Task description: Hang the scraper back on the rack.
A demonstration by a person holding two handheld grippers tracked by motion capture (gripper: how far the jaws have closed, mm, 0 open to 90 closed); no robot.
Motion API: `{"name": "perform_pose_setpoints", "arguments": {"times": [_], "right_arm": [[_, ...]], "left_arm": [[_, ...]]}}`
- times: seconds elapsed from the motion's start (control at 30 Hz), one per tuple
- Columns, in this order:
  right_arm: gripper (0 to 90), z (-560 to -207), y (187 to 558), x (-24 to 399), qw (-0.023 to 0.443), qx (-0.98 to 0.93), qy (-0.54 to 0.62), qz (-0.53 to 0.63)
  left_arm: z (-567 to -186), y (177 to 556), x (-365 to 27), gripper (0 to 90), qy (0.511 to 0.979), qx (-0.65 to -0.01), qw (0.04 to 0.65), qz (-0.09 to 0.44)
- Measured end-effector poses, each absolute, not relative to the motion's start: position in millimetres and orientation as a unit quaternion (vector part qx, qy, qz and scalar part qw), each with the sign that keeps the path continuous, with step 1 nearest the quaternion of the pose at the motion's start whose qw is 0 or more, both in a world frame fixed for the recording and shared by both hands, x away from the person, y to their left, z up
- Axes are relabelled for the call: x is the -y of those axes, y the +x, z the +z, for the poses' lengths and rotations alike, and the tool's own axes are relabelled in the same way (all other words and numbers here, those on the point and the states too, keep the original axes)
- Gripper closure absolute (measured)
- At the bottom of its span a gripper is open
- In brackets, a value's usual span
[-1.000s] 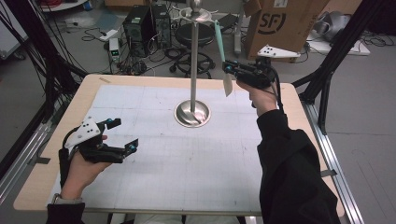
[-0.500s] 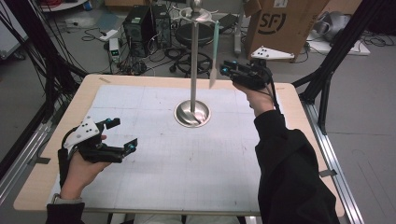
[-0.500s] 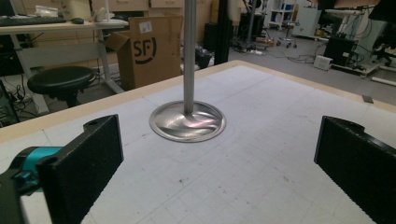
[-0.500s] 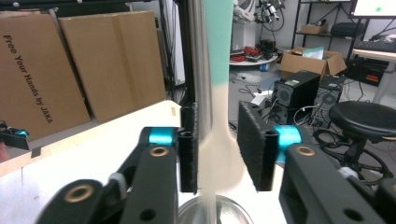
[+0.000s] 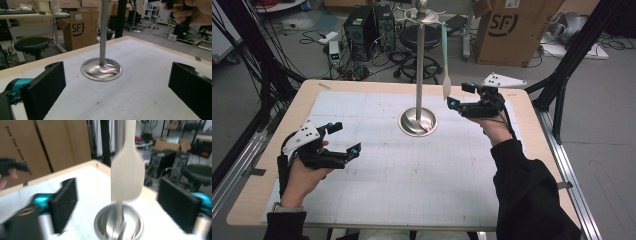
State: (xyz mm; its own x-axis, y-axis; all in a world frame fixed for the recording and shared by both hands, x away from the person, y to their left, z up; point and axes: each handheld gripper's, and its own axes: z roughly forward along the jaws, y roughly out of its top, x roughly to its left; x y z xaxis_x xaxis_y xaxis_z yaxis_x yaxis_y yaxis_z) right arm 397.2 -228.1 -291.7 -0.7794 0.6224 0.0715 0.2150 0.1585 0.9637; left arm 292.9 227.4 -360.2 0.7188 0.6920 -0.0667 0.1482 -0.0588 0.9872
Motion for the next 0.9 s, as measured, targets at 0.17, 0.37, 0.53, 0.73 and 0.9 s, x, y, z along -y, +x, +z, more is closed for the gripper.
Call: {"name": "perform_pose_setpoints", "arguments": {"times": [0.17, 0.37, 0.53, 0.73, 0.9], "right_arm": [[0.1, -314, 384, 236, 0.172, -0.746, 0.307, 0.566], [0.1, -332, 367, 246, 0.175, -0.742, 0.308, 0.570], [0.1, -350, 347, 255, 0.185, -0.745, 0.289, 0.572], [0.1, -362, 332, 267, 0.189, -0.742, 0.283, 0.578], [0.1, -377, 318, 284, 0.185, -0.739, 0.297, 0.576]], "left_arm": [[-362, 300, -226, 1.7, 0.691, -0.305, 0.620, 0.215], [-360, 302, -226, 1.7, 0.688, -0.302, 0.625, 0.212], [-359, 299, -226, 1.7, 0.687, -0.300, 0.626, 0.214], [-359, 298, -224, 1.7, 0.692, -0.296, 0.623, 0.213], [-361, 299, -224, 1.7, 0.694, -0.297, 0.621, 0.212]]}}
